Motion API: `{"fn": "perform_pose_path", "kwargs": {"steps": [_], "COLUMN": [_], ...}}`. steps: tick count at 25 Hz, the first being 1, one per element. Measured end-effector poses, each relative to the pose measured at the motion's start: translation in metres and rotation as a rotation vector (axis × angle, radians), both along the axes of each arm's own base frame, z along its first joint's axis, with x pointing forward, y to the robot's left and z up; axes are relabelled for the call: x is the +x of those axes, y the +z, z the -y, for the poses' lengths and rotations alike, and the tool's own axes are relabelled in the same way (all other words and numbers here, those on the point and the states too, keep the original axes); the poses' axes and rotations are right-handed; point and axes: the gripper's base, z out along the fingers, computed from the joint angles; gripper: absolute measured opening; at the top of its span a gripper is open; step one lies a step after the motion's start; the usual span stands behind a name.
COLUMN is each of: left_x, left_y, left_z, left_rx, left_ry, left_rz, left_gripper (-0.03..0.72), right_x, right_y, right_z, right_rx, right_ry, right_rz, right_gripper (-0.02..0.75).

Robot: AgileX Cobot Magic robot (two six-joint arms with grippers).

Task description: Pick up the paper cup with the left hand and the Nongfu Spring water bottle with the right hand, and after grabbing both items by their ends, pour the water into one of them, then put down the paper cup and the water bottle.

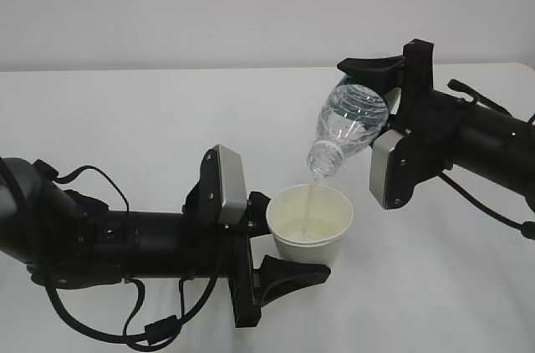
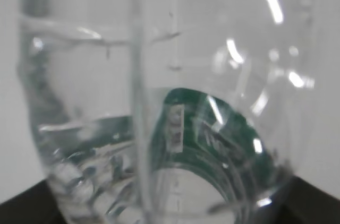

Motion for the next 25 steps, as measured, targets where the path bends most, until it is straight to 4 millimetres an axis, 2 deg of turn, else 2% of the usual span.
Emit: {"fn": "perform_pose_path", "kwargs": {"steps": [25], "left_x": [-0.0032], "left_y": [-0.0008], "left_z": [0.0002], "left_rx": [0.011], "left_ry": [-0.039], "left_rz": [0.011], "left_gripper": [0.477], "right_x": [0.0], "right_y": [0.0002], "right_z": [-0.0001], "right_rx": [0.0], "right_ry": [0.001], "right_rz": [0.003], "right_gripper": [0.491]}}
